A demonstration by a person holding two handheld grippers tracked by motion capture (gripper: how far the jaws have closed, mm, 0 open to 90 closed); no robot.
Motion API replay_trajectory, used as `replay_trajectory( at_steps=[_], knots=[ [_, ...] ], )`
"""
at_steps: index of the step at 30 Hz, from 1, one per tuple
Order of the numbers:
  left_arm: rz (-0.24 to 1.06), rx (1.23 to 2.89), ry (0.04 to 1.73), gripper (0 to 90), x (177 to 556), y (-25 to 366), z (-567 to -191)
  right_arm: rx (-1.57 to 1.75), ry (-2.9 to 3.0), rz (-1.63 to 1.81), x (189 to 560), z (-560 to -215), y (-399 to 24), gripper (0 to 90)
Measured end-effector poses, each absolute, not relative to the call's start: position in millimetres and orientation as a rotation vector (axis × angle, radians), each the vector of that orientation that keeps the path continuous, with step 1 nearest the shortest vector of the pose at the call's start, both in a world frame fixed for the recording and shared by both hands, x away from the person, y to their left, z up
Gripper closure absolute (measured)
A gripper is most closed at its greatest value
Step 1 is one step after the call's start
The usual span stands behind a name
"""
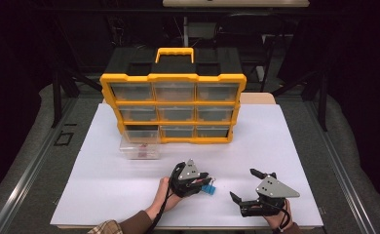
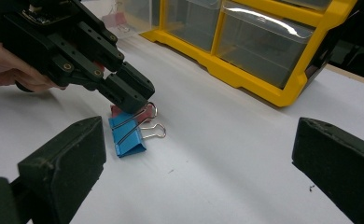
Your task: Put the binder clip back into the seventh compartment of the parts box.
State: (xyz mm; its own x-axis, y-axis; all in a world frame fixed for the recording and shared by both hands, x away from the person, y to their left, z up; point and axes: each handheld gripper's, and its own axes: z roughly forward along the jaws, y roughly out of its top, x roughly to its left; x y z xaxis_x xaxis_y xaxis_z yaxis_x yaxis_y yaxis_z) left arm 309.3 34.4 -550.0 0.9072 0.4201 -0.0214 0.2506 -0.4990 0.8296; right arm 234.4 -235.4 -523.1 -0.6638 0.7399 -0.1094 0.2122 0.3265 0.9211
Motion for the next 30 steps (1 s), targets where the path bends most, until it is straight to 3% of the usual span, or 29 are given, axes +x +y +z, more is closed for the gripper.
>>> replay_trajectory(
  at_steps=[30],
  knots=[
    [0.352, 2.134, 0.497, 78.3, 307.1, 47.7, -546.9, 0.826, 2.071, 1.324, 234.3, -522.4, -236.3, 2.2]
  ],
)
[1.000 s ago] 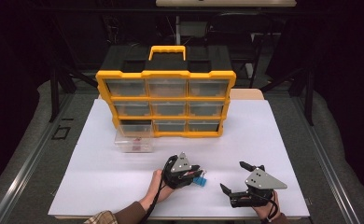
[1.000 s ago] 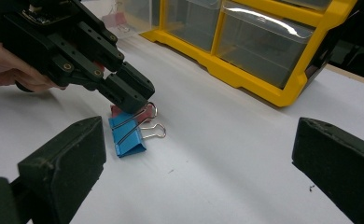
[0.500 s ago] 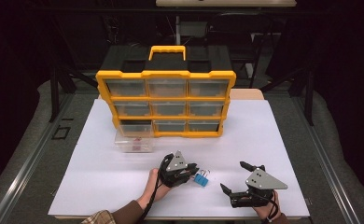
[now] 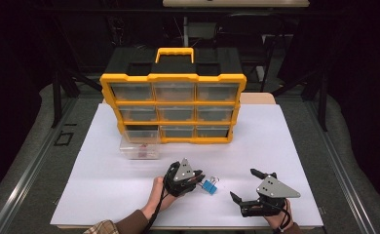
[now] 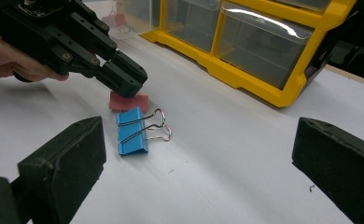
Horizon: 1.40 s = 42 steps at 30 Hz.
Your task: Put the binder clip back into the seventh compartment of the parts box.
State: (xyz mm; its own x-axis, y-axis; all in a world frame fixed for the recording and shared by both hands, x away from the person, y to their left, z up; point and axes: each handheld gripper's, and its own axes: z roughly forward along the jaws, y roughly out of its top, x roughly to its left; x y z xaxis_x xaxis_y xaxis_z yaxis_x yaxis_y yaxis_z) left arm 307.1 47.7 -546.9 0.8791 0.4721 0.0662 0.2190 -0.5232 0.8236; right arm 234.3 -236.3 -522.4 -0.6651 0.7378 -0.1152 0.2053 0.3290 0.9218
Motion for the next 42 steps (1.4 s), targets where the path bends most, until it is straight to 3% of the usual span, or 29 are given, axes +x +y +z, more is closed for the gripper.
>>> replay_trajectory(
  at_steps=[11, 42],
  knots=[
    [0.427, 2.119, 0.565, 88.0, 313.7, 60.3, -550.8, 0.827, 2.07, 1.326, 234.4, -522.3, -236.1, 2.2],
    [0.415, 2.032, 0.616, 88.5, 314.7, 88.6, -519.7, 0.821, 2.075, 1.318, 234.8, -522.5, -234.6, 2.2]
  ],
)
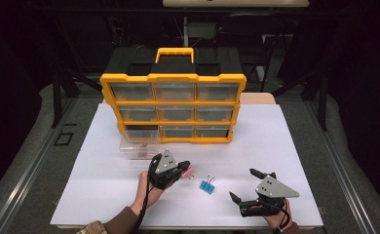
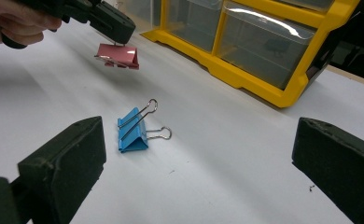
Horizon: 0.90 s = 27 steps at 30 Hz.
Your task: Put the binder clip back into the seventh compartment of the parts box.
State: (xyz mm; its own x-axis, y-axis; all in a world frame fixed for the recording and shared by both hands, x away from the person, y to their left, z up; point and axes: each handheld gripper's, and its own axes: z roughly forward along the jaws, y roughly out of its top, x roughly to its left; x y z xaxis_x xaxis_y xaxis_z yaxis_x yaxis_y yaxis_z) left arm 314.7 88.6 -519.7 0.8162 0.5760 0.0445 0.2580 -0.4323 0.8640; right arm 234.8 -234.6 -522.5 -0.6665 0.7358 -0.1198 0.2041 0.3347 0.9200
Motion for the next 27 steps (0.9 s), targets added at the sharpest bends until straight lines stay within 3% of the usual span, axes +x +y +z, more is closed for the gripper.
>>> replay_trajectory(
  at_steps=[27],
  knots=[
    [0.496, 1.942, 0.661, 88.5, 322.6, 119.6, -492.4, 0.812, 2.085, 1.323, 236.9, -523.1, -232.7, 2.2]
  ],
)
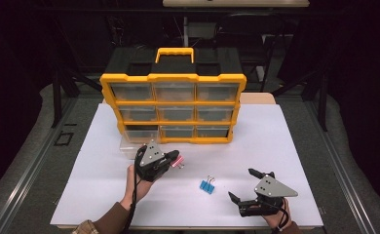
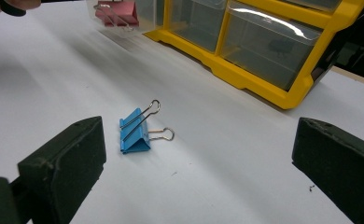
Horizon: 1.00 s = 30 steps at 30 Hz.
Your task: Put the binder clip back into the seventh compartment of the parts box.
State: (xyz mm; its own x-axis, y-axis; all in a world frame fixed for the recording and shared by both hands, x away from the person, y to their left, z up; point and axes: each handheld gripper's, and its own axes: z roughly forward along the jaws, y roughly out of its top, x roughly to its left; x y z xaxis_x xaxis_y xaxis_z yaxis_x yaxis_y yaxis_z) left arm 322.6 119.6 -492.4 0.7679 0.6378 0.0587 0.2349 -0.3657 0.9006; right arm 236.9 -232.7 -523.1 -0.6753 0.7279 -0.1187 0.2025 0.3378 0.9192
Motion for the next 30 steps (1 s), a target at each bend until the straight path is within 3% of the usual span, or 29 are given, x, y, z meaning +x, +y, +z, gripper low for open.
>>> replay_trajectory(
  at_steps=[30],
  knots=[
    [0.665, 1.686, 0.845, 88.5, 335.2, 187.0, -456.5, 0.817, 2.094, 1.313, 238.2, -523.5, -231.1, 2.2]
  ],
)
